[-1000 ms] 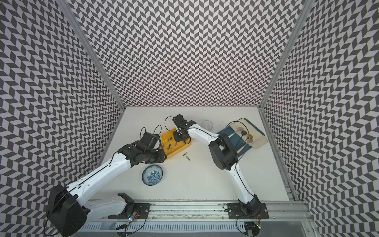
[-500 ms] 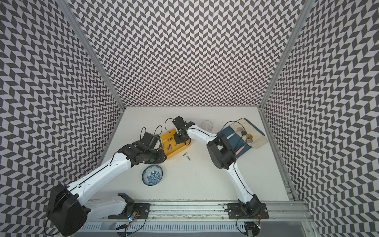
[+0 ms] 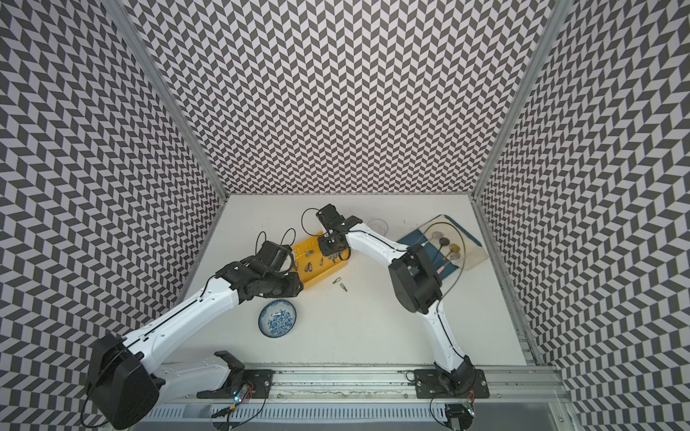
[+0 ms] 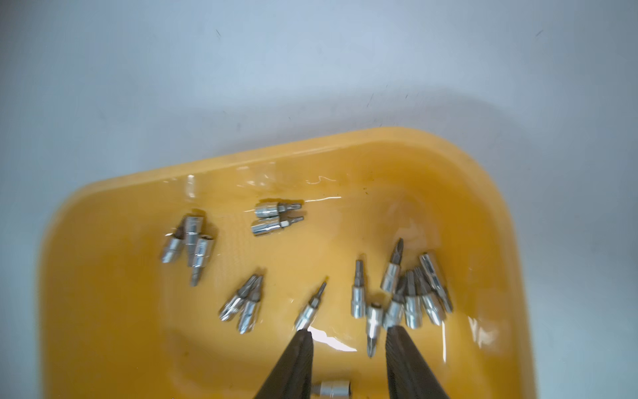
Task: Put the bit on the desktop into the storage box
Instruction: Place the screwdriver bit in the storage box, then pick up the screwdriver bit from the center of the board.
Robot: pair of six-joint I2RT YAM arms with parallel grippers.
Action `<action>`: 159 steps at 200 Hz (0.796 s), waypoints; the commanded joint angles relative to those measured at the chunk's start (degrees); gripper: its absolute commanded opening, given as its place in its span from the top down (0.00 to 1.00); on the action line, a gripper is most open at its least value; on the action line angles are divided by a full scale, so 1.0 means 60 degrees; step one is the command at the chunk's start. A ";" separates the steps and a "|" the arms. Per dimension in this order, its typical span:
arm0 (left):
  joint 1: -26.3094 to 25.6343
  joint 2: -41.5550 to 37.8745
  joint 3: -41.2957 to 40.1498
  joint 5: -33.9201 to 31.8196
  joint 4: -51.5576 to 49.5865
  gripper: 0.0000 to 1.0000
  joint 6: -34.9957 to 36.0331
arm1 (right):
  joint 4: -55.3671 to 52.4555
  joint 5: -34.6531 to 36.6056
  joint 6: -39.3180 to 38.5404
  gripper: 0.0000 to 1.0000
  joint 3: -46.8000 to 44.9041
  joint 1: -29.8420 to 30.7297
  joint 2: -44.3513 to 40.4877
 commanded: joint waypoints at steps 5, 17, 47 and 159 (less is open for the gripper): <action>0.0021 -0.0008 0.0254 -0.0056 -0.0083 0.65 0.0115 | 0.0970 0.0378 0.0047 0.58 -0.1684 0.0009 -0.2310; 0.0020 0.0000 0.0225 -0.0017 -0.0015 0.65 0.0098 | 0.1339 0.0388 -0.0008 0.58 -0.2844 0.0049 -0.3138; 0.0044 0.0106 0.0168 0.0045 0.0125 0.65 0.0108 | 0.2546 0.0624 0.0008 0.58 -0.5697 0.0152 -0.5037; 0.0051 0.0284 0.0139 0.0107 0.0195 0.65 0.0165 | 0.3292 0.0178 -0.0228 0.56 -0.7328 0.0575 -0.3995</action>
